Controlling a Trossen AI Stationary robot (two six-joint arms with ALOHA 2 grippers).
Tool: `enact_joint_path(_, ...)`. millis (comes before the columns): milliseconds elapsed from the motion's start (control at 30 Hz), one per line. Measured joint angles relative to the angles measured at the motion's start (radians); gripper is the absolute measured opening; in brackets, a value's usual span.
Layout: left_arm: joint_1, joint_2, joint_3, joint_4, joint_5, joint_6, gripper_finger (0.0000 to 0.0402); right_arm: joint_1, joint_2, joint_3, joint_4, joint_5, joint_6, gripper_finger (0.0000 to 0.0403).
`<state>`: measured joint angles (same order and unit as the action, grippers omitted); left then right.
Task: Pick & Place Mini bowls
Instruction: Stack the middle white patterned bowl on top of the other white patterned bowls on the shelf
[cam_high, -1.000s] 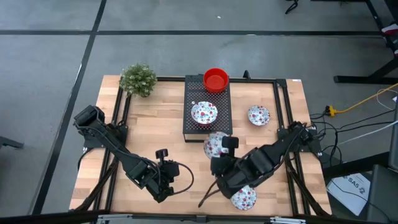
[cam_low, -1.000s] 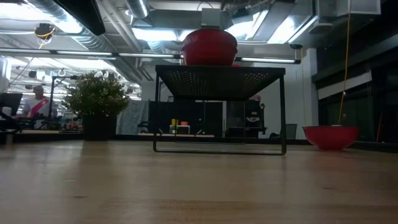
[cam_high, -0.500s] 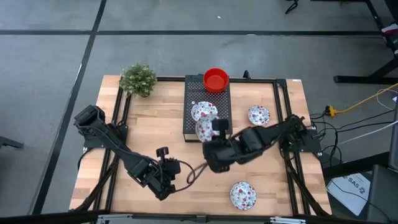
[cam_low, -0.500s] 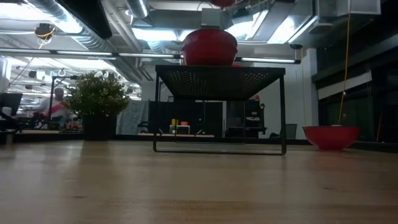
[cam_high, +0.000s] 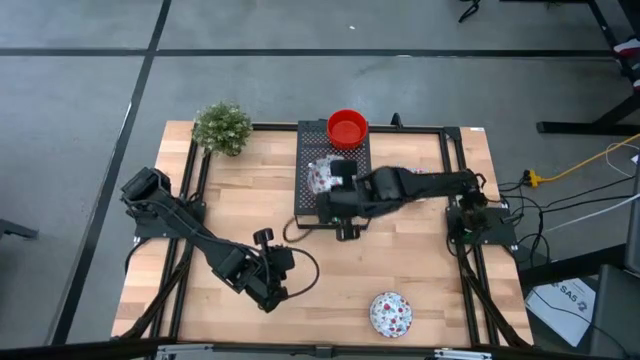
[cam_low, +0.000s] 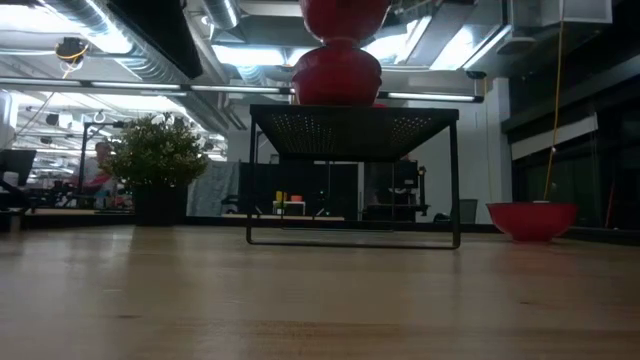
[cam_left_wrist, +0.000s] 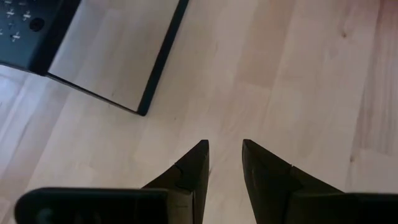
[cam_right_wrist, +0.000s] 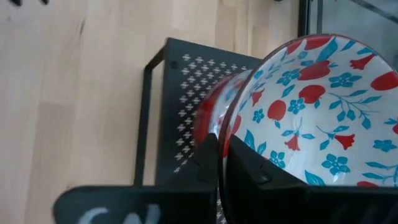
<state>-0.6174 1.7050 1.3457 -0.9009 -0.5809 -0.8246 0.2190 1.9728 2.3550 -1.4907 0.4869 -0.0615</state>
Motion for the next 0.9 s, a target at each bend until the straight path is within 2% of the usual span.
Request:
enact_joint_path(167,0.014,0.0,0.0,-0.002,-0.002,0.0,0.009,-0.065,0.0,-0.001,0.041,-0.042,-0.013,0.0017)
enact_joint_path(367,0.019,0.0,0.0,-0.008,-0.004,0.0,0.009,-0.109,-0.002,-0.015,0.056,-0.085,0.069,0.0017)
enact_joint_path(900,0.024,0.0,0.0,-0.008,-0.003,0.0,0.009,-0.113,-0.002,-0.145,0.116,-0.134,0.11,0.002)
